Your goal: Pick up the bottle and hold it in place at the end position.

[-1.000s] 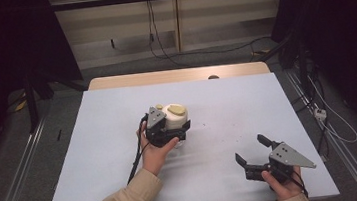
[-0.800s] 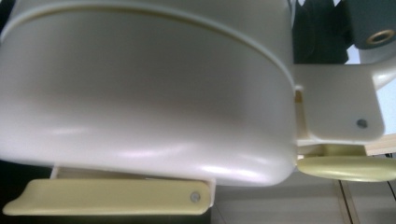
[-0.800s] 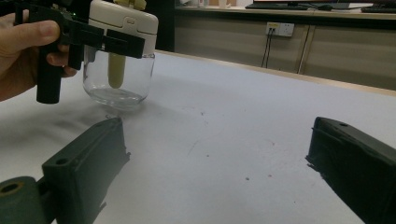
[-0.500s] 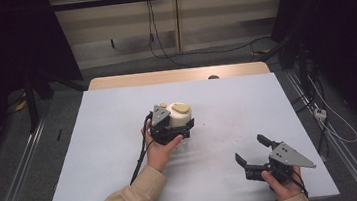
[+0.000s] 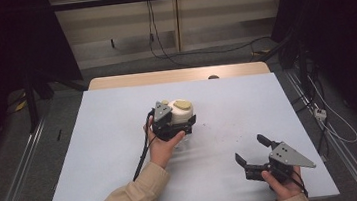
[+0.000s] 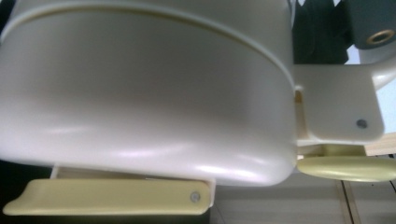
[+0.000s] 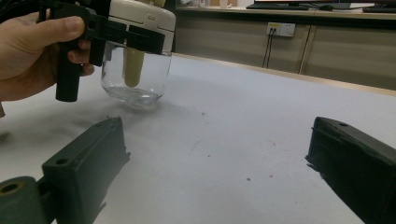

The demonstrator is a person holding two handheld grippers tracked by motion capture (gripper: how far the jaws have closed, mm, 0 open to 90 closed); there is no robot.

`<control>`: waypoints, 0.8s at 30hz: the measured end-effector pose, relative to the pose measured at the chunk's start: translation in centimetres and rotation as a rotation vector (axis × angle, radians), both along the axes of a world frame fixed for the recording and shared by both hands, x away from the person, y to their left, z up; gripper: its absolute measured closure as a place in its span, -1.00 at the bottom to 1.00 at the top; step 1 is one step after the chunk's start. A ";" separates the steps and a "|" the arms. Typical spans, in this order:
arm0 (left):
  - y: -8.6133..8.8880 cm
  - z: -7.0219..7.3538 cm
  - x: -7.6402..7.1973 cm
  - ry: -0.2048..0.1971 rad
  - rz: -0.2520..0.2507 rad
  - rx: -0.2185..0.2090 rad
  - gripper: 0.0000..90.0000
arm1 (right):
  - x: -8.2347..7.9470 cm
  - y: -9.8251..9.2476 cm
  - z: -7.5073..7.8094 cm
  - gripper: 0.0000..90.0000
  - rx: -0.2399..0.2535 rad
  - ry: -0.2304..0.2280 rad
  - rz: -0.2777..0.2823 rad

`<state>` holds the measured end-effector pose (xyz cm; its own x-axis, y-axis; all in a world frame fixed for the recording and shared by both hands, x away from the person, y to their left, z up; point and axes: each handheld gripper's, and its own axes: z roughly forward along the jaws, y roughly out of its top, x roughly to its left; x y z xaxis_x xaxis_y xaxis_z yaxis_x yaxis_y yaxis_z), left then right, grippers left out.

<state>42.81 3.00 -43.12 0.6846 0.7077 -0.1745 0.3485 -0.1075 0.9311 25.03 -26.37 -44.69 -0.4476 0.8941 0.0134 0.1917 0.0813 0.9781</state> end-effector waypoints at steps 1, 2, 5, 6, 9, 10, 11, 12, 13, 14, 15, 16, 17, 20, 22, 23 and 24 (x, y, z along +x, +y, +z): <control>-0.1 0.0 0.1 0.000 0.000 -0.002 -0.86 | 0.0 0.0 0.0 -0.92 0.000 0.000 0.000; -0.2 0.0 0.2 -0.002 -0.002 0.000 -0.86 | 0.0 0.0 0.0 -0.92 0.000 0.000 0.001; -0.4 -0.2 0.3 0.001 -0.001 -0.001 -0.86 | 0.0 0.0 0.0 -0.92 0.000 0.001 0.001; -0.4 -0.3 0.4 0.003 0.002 -0.003 -0.86 | 0.0 0.0 0.0 -0.92 0.000 0.000 0.001; -0.4 -0.6 0.6 0.006 0.010 0.005 -0.86 | 0.0 0.0 0.0 -0.92 0.000 0.000 0.002; -0.4 -0.7 0.7 0.012 0.012 0.006 -0.86 | 0.0 0.0 0.0 -0.92 0.001 0.000 0.002; -0.5 -0.7 0.7 0.014 0.013 0.002 -0.86 | 0.0 0.0 0.0 -0.92 0.000 0.000 0.002; -0.5 -0.7 0.8 0.014 0.012 0.004 -0.86 | 0.0 0.0 0.0 -0.92 0.000 -0.001 0.002; -0.5 -0.7 0.8 0.008 0.014 0.007 -0.86 | 0.0 0.0 0.0 -0.92 0.001 0.000 0.002; -0.6 -0.7 0.8 0.008 0.016 0.006 -0.86 | 0.0 0.0 0.0 -0.92 0.000 0.000 0.002; -0.6 -0.7 0.8 0.007 0.016 0.005 -0.86 | 0.0 0.0 0.0 -0.92 0.000 0.001 0.002; -0.6 -0.7 0.9 0.008 0.013 0.006 -0.86 | 0.0 0.0 0.0 -0.92 0.000 0.001 0.002; -0.7 -0.6 0.9 0.010 0.013 0.009 -0.86 | 0.0 0.0 0.0 -0.92 -0.001 0.000 0.002; -1.1 -0.4 1.1 0.002 0.012 0.017 -0.86 | 0.1 0.1 0.0 -0.92 -0.001 0.000 0.004; -1.3 -0.3 1.2 -0.005 0.009 0.018 -0.86 | 0.0 0.2 0.0 -0.92 -0.001 -0.001 0.006; -1.4 -0.3 1.3 -0.004 0.009 0.019 -0.86 | 0.0 0.1 0.0 -0.92 -0.001 -0.002 0.006; -1.6 -0.3 1.3 -0.005 0.009 0.020 -0.86 | 0.0 0.1 0.0 -0.92 0.000 -0.001 0.006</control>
<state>44.14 1.43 -43.40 0.6791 0.7172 -0.1566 0.3445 -0.1230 0.9307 25.05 -26.24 -44.68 -0.4529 0.8915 0.0132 0.1906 0.0823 0.9782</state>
